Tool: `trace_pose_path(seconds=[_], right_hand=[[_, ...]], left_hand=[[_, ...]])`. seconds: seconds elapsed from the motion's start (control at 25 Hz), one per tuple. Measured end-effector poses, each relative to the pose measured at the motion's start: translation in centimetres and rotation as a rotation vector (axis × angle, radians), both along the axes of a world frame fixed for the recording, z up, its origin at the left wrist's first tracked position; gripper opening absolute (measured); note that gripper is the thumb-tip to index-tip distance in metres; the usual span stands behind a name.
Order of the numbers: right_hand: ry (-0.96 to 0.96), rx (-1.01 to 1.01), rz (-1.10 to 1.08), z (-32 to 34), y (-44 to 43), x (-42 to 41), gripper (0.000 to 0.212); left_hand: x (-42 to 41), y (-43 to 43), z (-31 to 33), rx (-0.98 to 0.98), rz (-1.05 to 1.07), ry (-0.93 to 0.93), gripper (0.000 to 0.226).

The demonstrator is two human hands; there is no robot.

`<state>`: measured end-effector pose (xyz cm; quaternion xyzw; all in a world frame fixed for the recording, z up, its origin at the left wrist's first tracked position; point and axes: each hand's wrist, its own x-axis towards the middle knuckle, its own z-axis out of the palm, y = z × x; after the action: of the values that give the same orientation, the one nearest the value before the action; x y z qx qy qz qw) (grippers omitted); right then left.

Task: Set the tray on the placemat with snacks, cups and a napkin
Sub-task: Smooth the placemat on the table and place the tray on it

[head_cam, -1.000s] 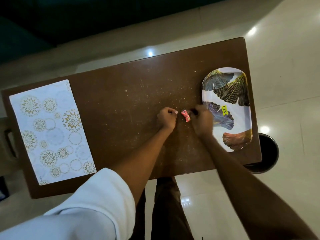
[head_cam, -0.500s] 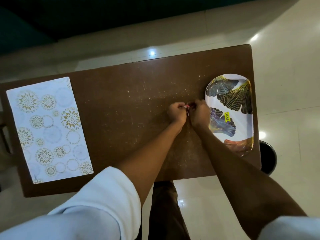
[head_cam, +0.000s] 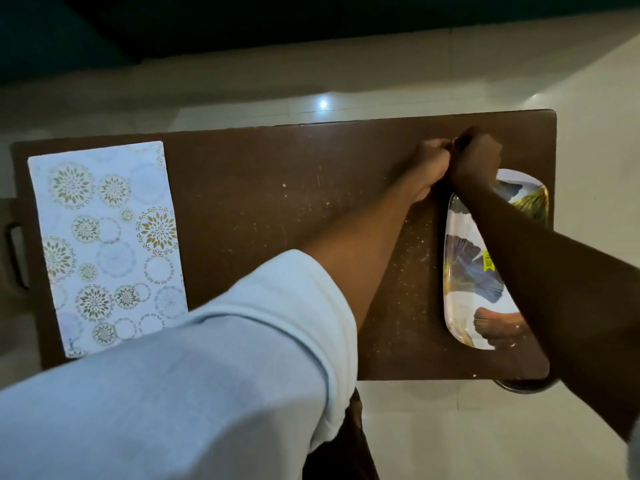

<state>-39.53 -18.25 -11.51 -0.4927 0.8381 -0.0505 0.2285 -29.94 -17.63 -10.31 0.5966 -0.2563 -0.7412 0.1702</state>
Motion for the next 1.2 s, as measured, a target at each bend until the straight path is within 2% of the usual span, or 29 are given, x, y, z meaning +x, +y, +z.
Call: trace_pose_path(seconds=[0.16, 0.24, 0.32, 0.4, 0.52, 0.6, 0.68, 0.72, 0.8, 0.88, 0.96, 1.08, 1.2], right_hand=[[-0.001, 0.007, -0.016, 0.1, 0.1, 0.9, 0.028], [0.012, 0.005, -0.059, 0.7, -0.3, 1.5, 0.031], [0.048, -0.002, -0.014, 1.4, 0.1, 3.2, 0.029], [0.029, 0.004, 0.137, 2.3, 2.0, 8.3, 0.03], [-0.107, 0.033, 0.441, 3.7, 6.6, 19.6, 0.03], [-0.193, 0.046, 0.653, 4.0, 9.4, 27.3, 0.028], [-0.221, 0.055, 0.833, 4.3, 11.1, 35.8, 0.03], [-0.24, 0.08, 0.913, 4.2, 11.7, 39.9, 0.036], [-0.227, 0.151, 1.134, 3.7, 12.5, 47.2, 0.062], [-0.122, 0.193, 1.392, 2.6, 12.6, 53.1, 0.092], [-0.015, 0.203, 1.544, 1.4, 12.0, 57.1, 0.11], [0.05, 0.252, 1.611, -0.5, 11.0, 60.5, 0.125], [0.076, 0.31, 1.593, -1.5, 10.2, 60.1, 0.134]], left_hand=[[3.5, 2.0, -0.2, -0.036, 0.115, 0.034, 0.043], [7.6, 3.4, 0.2, -0.088, 0.163, -0.012, 0.044], [13.6, 5.5, 1.1, -0.153, 0.244, -0.082, 0.04], [21.9, 9.0, 2.1, -0.192, 0.351, -0.251, 0.035], [35.4, 16.8, 3.4, -0.112, 0.446, -0.699, 0.032], [42.4, 22.3, 3.7, 0.013, 0.487, -0.971, 0.04], [48.0, 27.1, 3.5, 0.229, 0.515, -1.108, 0.061], [49.7, 29.0, 3.3, 0.339, 0.532, -1.097, 0.075], [51.3, 31.6, 2.6, 0.477, 0.549, -1.018, 0.1], [50.7, 33.2, 1.5, 0.506, 0.558, -0.942, 0.118], [49.3, 33.7, 0.7, 0.488, 0.547, -0.874, 0.13], [48.4, 33.8, -0.3, 0.475, 0.51, -0.834, 0.137], [48.4, 33.4, -0.7, 0.464, 0.524, -0.838, 0.14]])
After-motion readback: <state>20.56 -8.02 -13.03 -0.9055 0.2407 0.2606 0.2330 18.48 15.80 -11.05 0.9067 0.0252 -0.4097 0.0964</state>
